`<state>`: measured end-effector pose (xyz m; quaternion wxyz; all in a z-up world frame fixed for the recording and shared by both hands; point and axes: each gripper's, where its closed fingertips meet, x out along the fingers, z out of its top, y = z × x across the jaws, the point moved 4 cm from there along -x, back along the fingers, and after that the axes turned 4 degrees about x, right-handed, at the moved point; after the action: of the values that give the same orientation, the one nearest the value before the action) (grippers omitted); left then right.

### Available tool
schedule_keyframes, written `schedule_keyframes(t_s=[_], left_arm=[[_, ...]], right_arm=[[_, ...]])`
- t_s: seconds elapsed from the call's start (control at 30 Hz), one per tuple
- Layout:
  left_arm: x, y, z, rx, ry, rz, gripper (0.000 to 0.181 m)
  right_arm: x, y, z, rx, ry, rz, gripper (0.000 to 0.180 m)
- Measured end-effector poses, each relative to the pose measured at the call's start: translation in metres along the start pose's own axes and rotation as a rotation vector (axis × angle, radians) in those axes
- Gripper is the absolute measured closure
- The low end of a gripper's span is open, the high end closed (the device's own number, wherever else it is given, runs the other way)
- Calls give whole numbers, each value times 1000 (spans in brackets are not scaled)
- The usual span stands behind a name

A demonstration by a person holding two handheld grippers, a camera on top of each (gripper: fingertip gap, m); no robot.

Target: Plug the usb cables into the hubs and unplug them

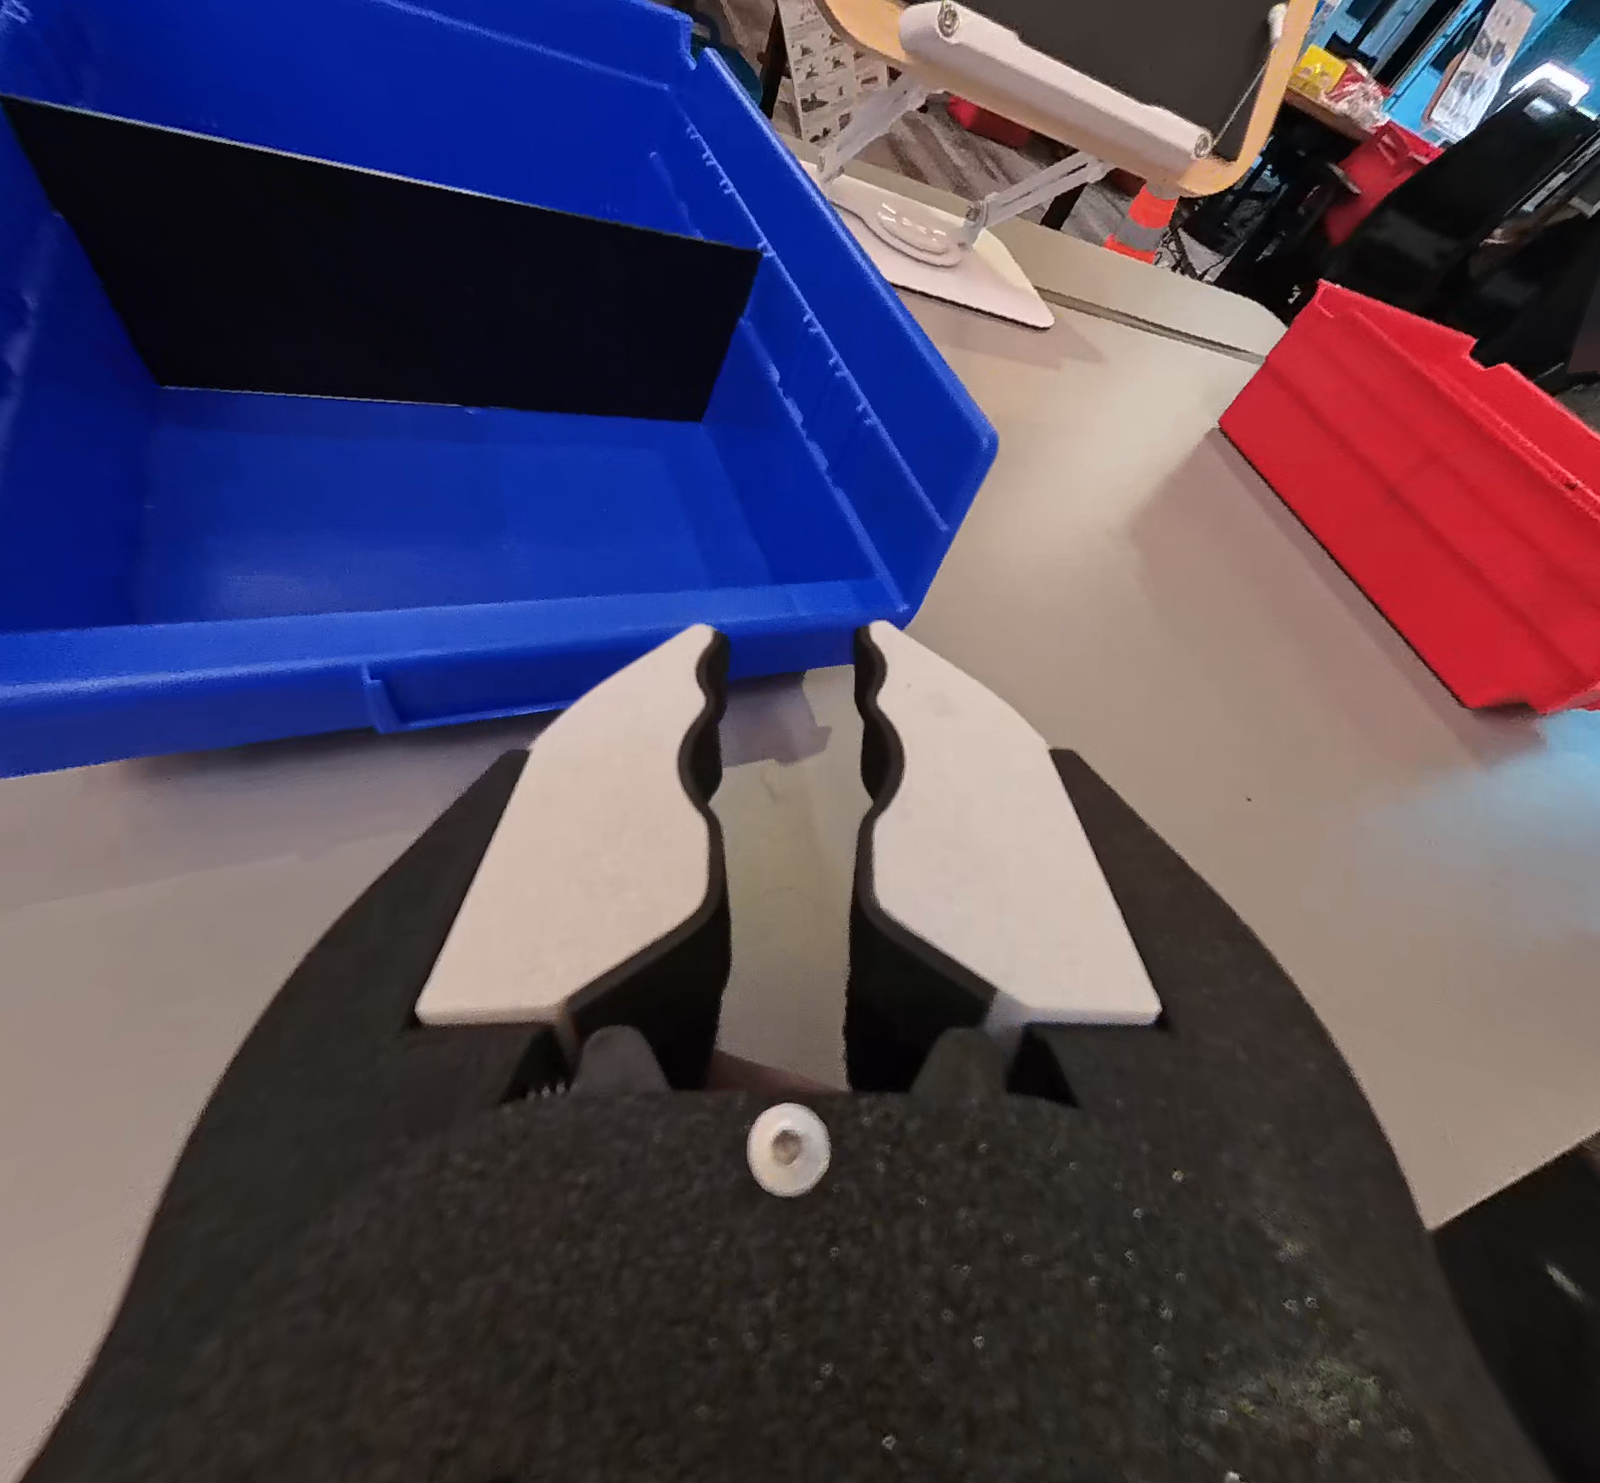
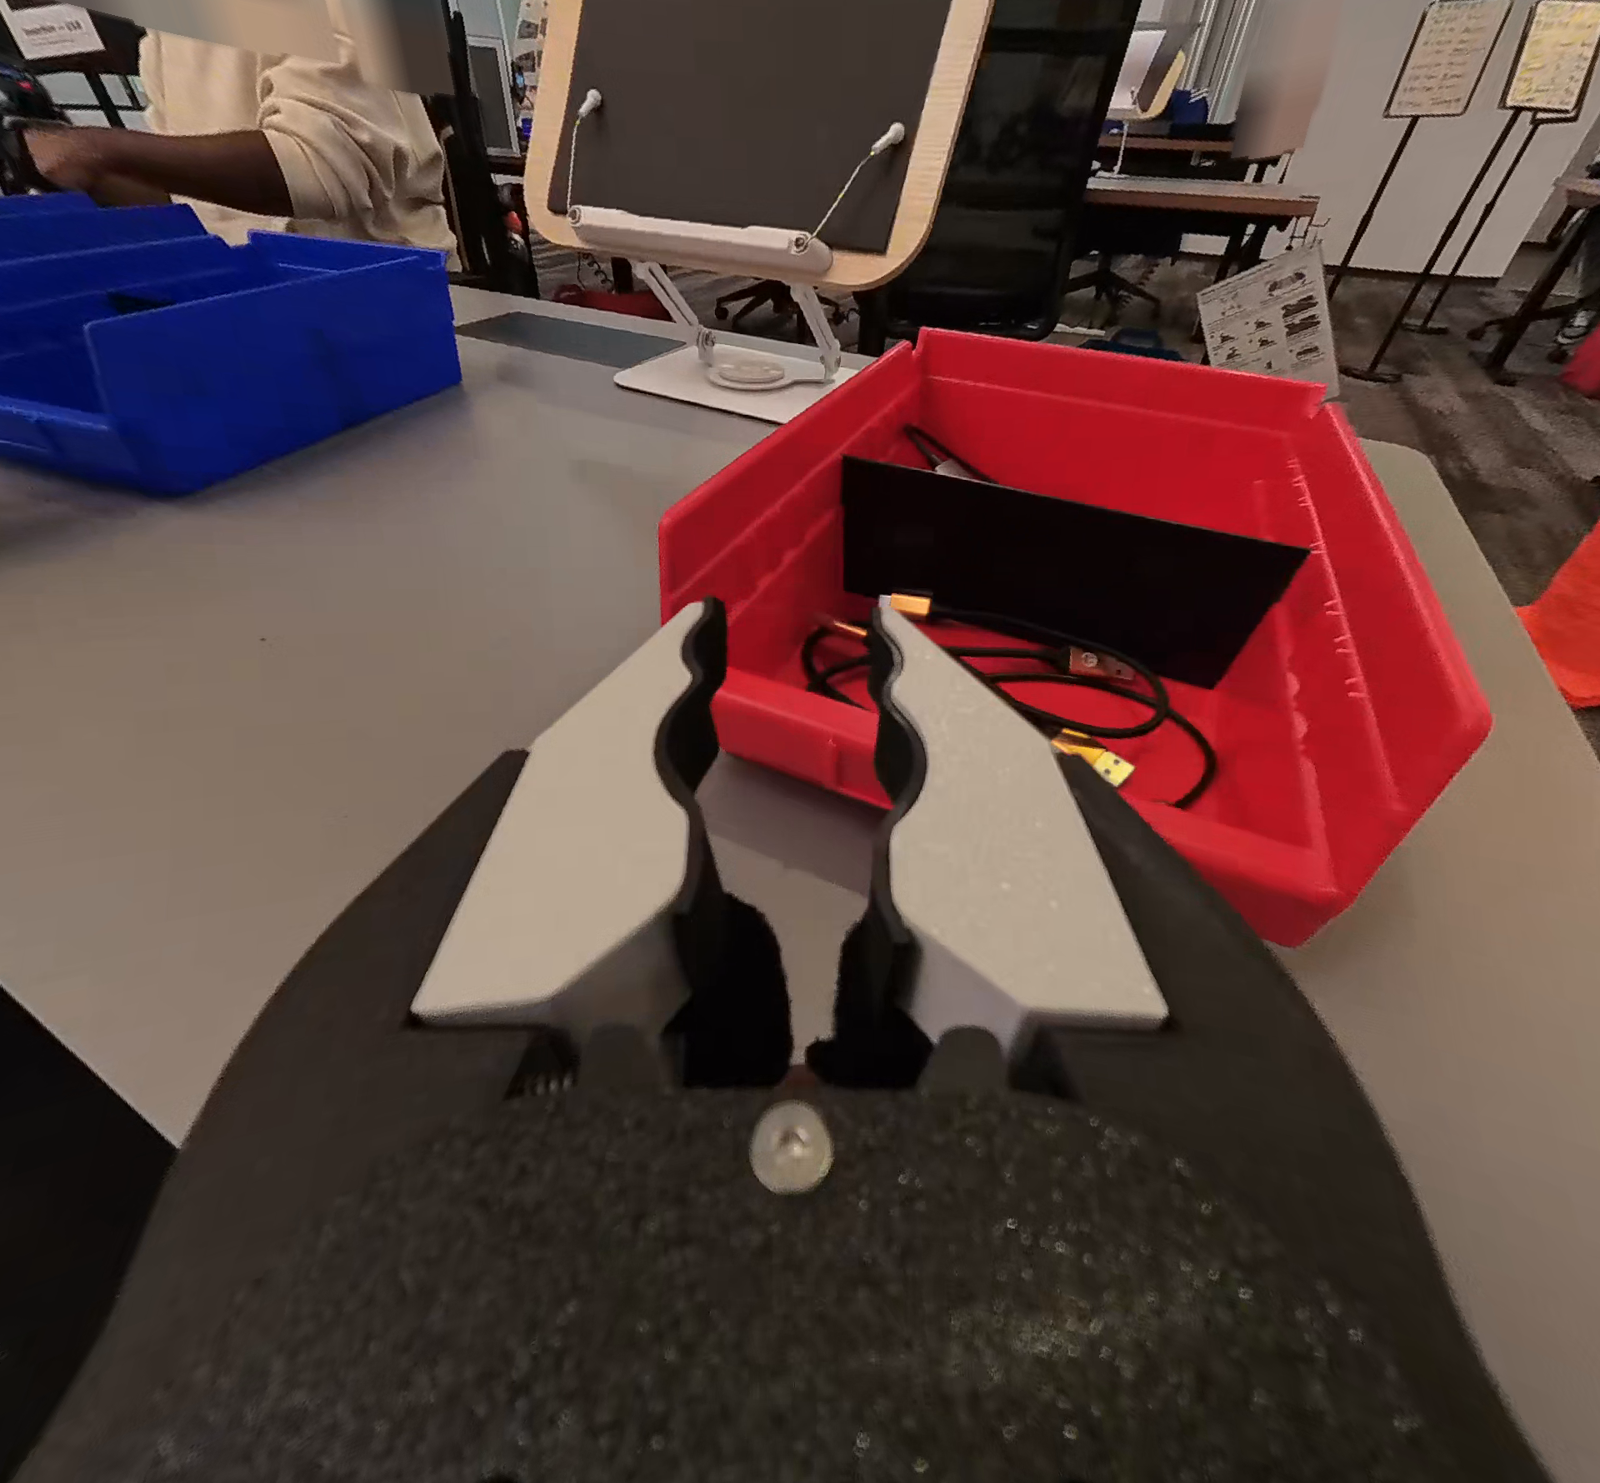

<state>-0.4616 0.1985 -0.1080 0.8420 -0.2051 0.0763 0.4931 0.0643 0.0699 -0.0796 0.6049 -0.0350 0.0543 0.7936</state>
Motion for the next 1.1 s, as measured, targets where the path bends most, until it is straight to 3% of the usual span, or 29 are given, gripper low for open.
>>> schedule_keyframes(t_s=[0.37, 0.47, 0.6, 0.73, 0.9, 0.97, 1.03, 1.1], left_arm=[[-3, 0, -3, -14, 8, -17, 153], [-2, -2, -4, 5, 12, -17, 153], [-2, -6, -7, 109, 30, 12, 151], [-10, -12, -9, 246, 18, 50, 146], [-13, -32, -18, 337, 26, 18, 136], [-10, -48, -25, 375, 54, -15, 131], [-7, -70, -30, 424, 65, -52, 129], [-1, -98, -35, 445, 67, -102, 130]], right_arm=[[3, 6, -3, -20, 31, -14, 147], [16, 26, -15, -117, 115, -10, 132], [51, 51, -32, -146, 210, -143, 108], [73, 70, -16, -154, 115, -211, 101], [91, 90, -16, 14, 114, -98, 90], [93, 101, -14, 77, 95, 17, 98], [89, 119, -14, 71, 103, 169, 120], [83, 124, -9, 61, 73, 187, 114]])
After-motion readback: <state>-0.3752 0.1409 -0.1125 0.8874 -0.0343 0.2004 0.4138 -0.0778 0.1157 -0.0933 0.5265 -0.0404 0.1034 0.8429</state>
